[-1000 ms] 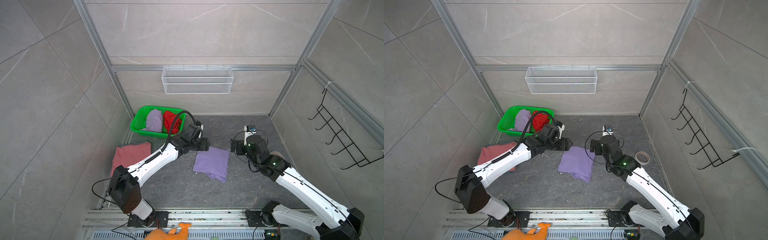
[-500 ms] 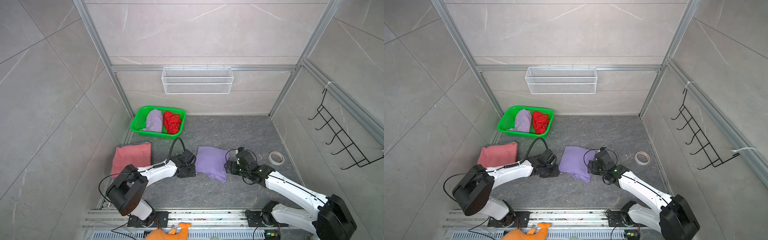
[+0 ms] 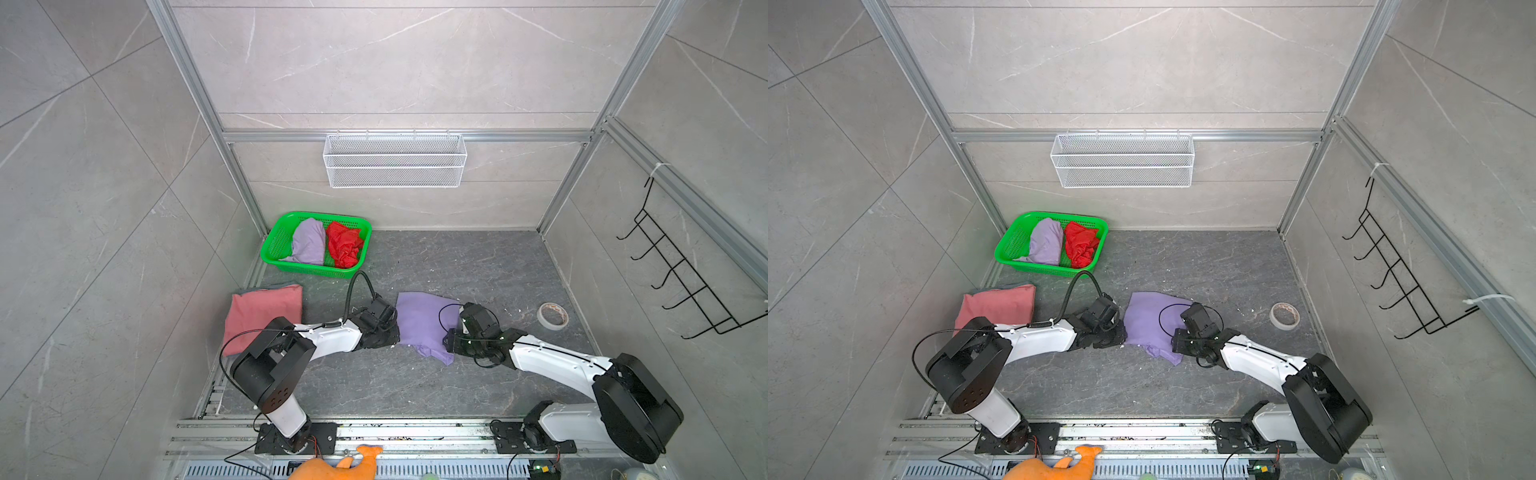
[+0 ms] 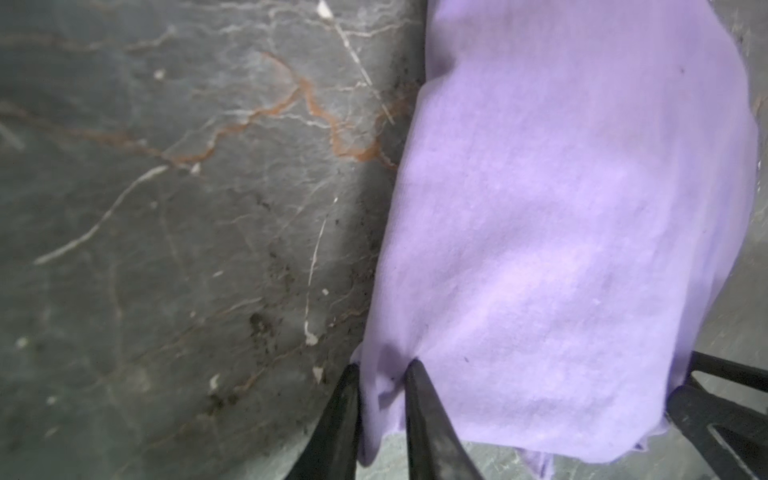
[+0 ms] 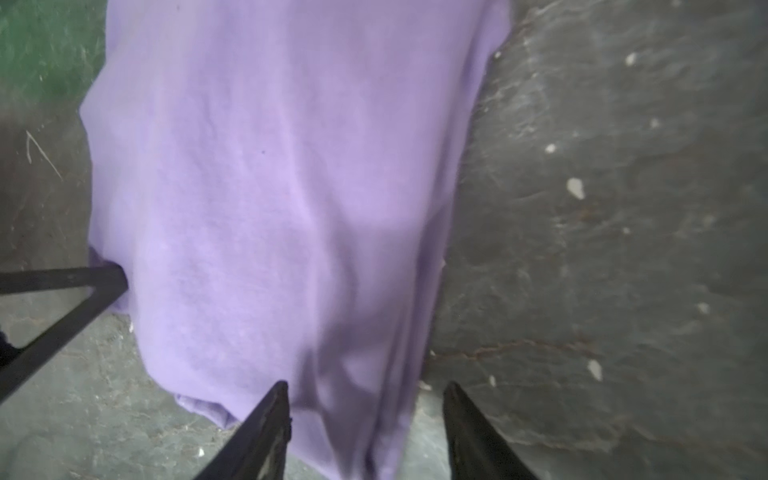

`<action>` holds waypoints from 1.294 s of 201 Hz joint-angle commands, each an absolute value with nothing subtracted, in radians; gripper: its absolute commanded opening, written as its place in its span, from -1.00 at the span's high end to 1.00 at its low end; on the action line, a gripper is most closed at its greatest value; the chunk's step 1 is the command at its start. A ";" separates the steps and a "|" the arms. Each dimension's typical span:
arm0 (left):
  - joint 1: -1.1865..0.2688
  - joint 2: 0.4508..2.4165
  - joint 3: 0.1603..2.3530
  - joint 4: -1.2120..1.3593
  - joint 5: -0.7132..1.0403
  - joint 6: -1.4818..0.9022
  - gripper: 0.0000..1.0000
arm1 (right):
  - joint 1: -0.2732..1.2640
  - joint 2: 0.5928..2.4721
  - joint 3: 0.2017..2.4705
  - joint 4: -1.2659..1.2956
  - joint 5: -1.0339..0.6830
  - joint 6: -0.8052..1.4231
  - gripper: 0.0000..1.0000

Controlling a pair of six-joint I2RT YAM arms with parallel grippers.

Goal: Fold and stack the t-shirts
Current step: 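Grasp the lavender t-shirt's opposite edges with both grippers, then lift the lavender t-shirt with both grippers and shake it out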

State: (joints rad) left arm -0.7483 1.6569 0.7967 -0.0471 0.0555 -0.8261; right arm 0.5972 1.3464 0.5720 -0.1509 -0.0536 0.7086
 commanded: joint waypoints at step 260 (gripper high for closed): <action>-0.764 0.915 1.144 -0.146 0.286 -0.477 1.00 | 0.640 0.884 1.285 -0.416 -0.135 0.336 0.93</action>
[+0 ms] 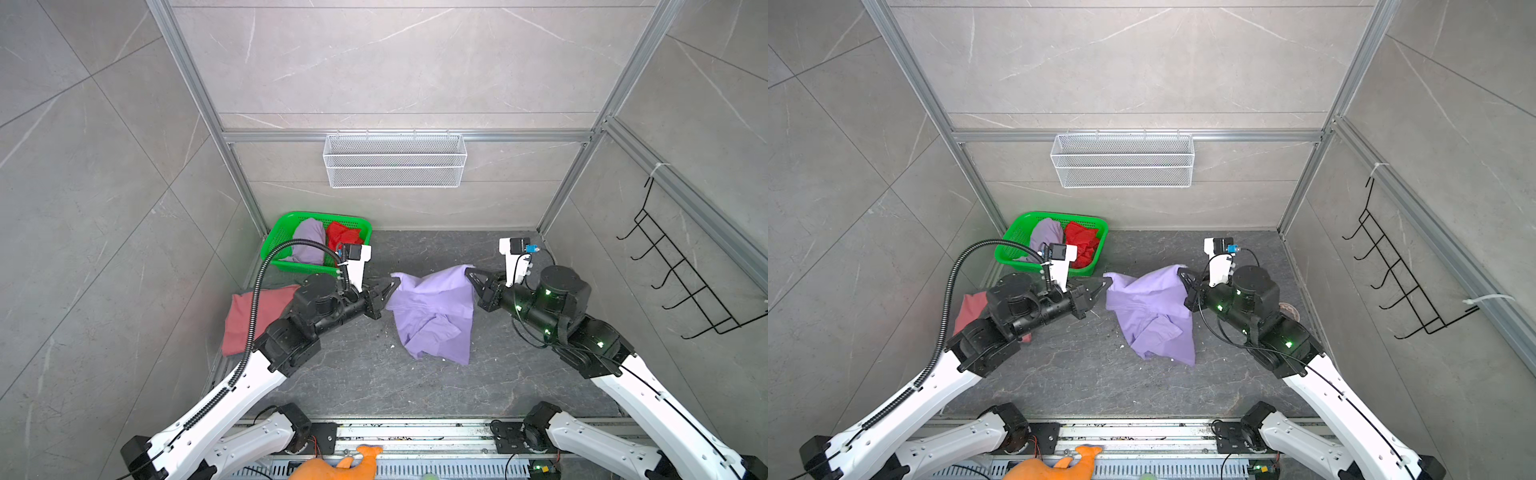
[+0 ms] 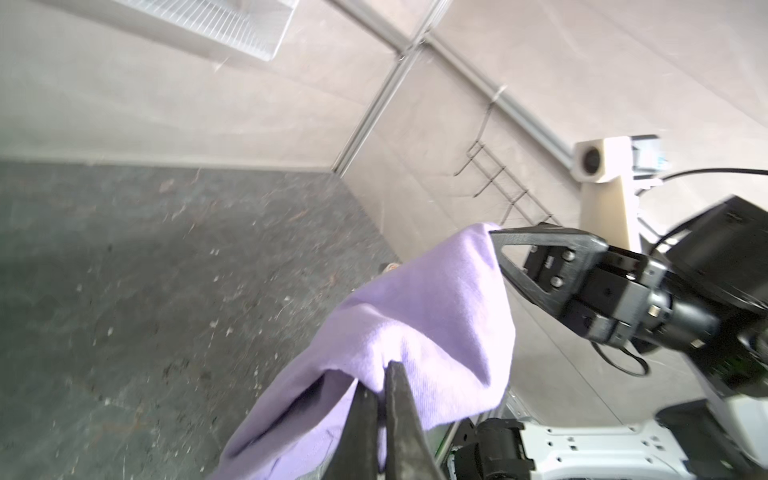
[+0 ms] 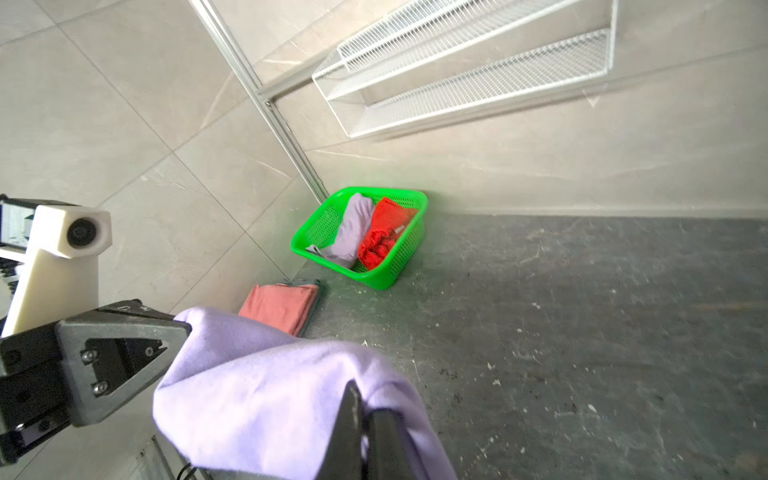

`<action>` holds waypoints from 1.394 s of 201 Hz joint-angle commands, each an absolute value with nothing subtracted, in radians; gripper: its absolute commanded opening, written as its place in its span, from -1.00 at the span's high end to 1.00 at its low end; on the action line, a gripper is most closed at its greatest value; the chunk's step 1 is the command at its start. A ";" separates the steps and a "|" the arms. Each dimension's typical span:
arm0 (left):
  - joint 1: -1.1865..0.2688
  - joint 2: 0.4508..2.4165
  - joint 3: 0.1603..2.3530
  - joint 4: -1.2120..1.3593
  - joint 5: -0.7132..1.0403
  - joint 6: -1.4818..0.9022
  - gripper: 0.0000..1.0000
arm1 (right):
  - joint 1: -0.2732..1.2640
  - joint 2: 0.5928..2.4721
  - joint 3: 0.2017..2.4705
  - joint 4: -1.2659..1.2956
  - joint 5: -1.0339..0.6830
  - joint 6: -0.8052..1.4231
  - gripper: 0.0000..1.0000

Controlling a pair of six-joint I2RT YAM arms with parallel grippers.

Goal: Fold and stack the t-shirts
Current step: 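Lift the lavender t-shirt with both grippers and shake it out, then lay the lavender t-shirt flat on the table and open both grippers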

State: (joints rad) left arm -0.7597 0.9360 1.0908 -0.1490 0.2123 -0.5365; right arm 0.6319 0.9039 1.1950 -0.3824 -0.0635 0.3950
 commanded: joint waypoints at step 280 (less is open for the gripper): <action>-0.711 1.587 1.195 -0.353 0.086 -0.548 -0.15 | 0.554 1.213 0.941 -0.437 0.062 0.599 -0.38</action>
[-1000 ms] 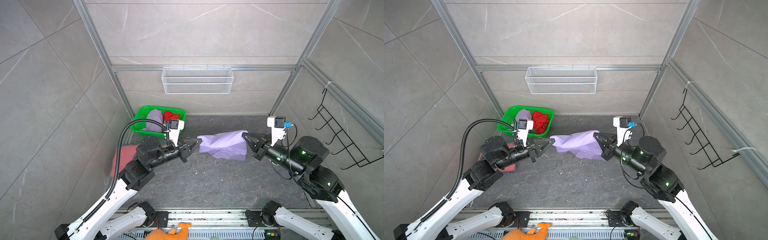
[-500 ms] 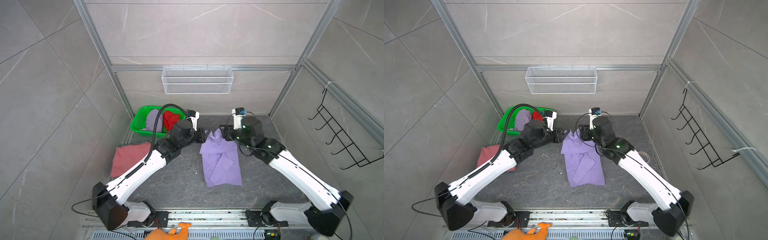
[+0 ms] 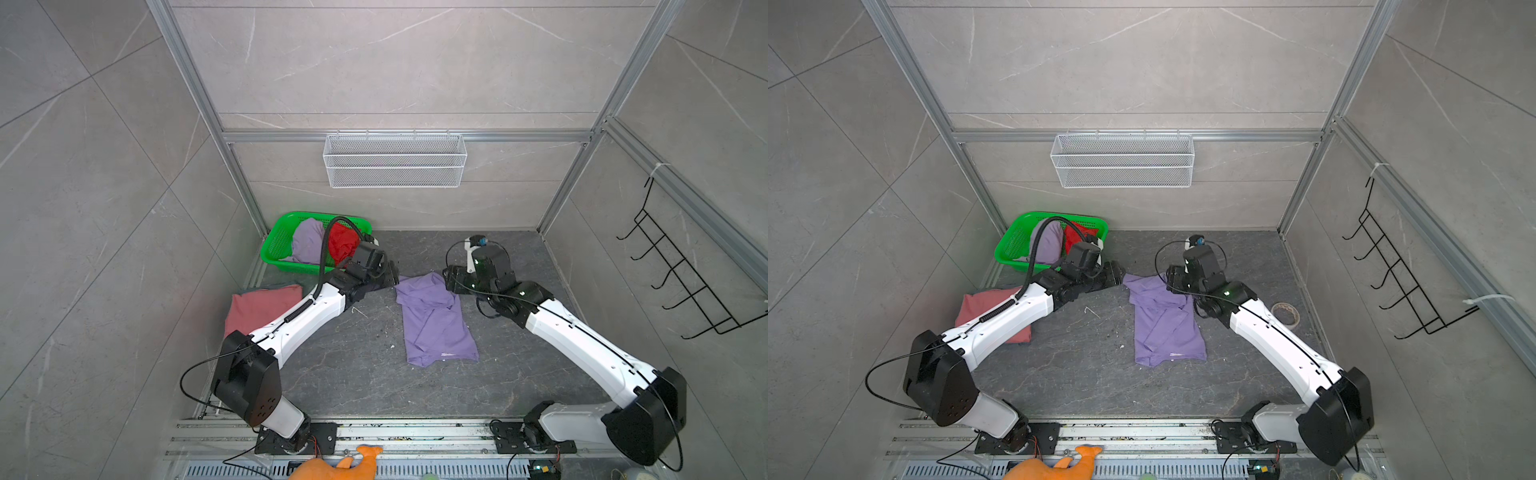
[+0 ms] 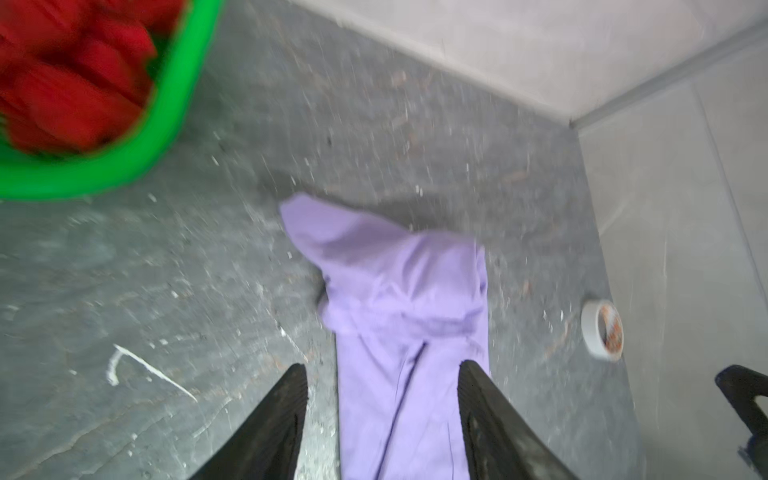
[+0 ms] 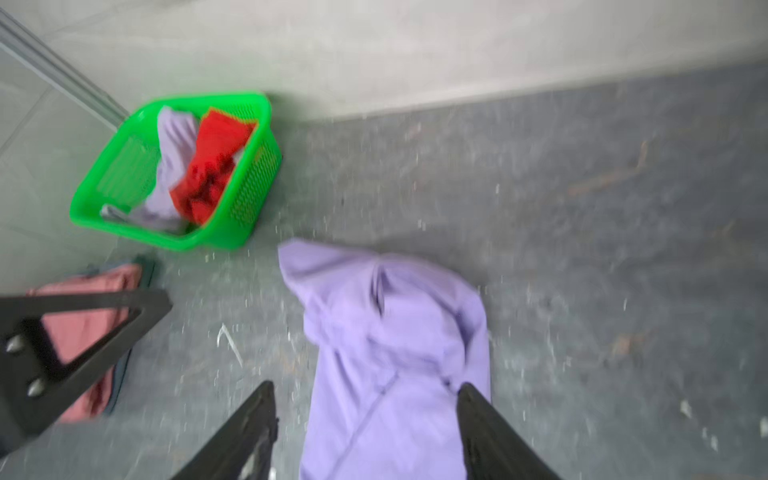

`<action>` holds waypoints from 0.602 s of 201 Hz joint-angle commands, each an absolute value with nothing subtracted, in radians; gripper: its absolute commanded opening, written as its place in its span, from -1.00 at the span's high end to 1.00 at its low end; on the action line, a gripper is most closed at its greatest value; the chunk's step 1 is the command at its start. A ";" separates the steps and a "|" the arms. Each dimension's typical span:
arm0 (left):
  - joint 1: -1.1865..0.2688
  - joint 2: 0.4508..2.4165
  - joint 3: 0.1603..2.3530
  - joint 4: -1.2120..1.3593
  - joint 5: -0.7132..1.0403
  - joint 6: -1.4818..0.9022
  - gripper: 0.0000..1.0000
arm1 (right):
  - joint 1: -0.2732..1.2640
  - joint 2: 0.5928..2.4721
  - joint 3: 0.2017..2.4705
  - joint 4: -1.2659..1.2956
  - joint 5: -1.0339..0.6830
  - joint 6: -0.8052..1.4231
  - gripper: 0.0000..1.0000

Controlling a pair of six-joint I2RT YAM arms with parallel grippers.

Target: Fold and stack the t-shirts

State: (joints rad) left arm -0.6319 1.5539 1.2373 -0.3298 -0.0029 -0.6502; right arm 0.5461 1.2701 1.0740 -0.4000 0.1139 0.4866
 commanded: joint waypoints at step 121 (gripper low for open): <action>-0.971 1.894 1.219 -0.308 -0.036 -0.554 0.02 | 0.554 1.174 0.681 -0.294 -0.022 0.716 -0.39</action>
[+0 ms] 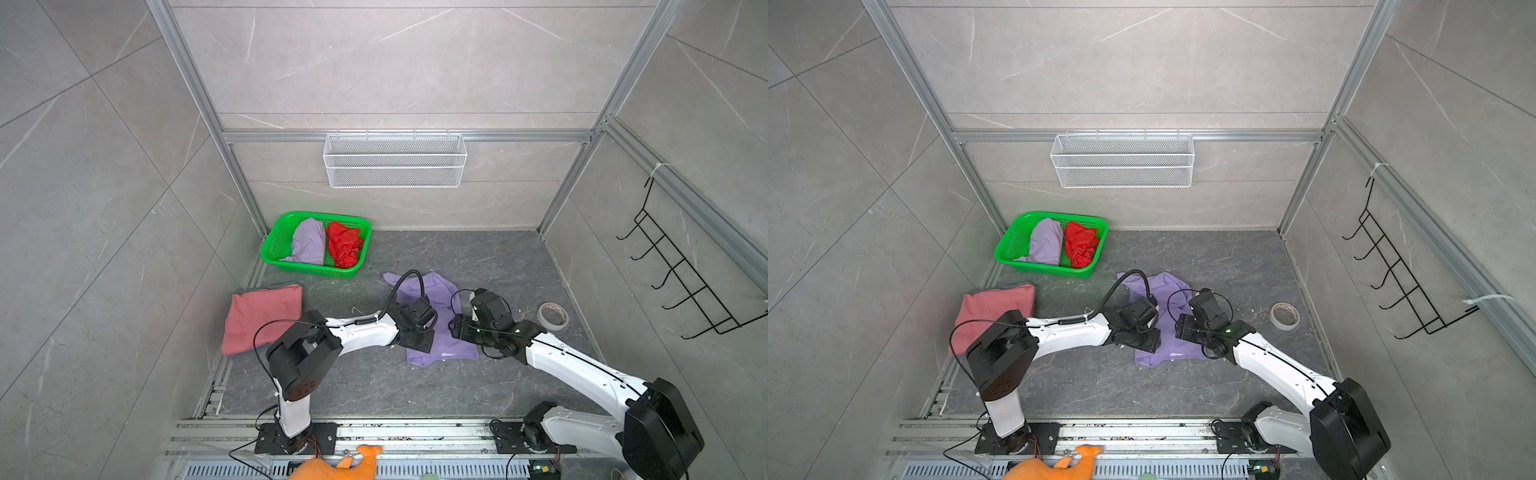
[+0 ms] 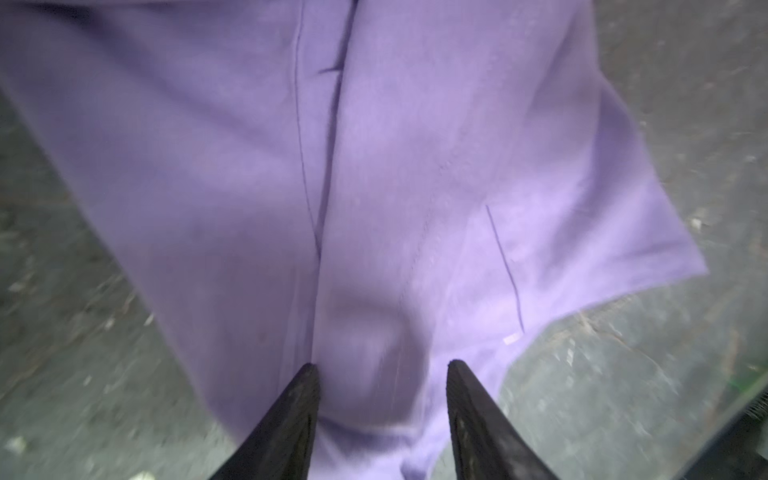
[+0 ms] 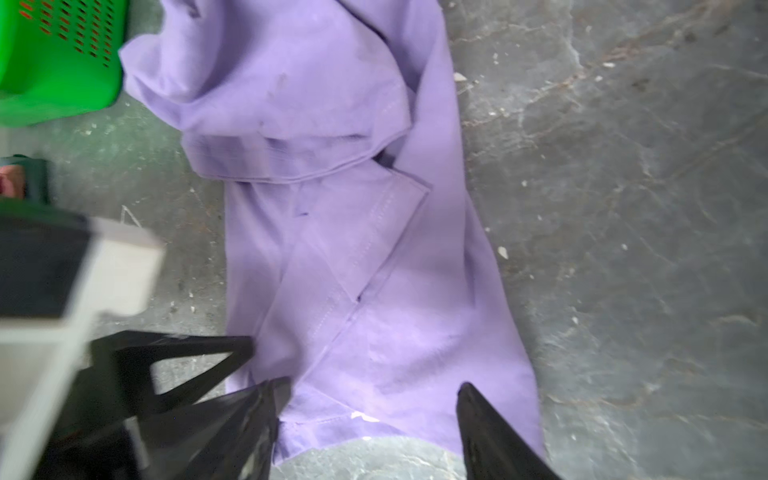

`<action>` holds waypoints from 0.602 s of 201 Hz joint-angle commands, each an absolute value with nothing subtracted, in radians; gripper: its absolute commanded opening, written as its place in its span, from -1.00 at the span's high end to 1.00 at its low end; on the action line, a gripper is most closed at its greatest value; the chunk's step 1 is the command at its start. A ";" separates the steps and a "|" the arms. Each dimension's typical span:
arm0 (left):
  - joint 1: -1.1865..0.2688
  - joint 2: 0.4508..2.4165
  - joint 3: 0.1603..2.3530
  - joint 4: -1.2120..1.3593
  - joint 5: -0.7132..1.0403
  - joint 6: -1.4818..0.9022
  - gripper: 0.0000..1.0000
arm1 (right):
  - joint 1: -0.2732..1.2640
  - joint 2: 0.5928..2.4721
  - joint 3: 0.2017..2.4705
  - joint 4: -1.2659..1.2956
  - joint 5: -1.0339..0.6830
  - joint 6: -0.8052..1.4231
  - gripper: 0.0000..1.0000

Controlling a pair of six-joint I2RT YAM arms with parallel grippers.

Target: Fold and stack the t-shirts

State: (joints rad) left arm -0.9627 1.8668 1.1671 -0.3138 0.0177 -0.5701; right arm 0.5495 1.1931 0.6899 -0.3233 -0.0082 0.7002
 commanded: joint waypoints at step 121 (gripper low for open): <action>-1.014 1.823 1.284 -0.396 -0.119 -0.562 1.00 | 0.549 1.057 0.734 -0.400 0.077 0.660 -0.41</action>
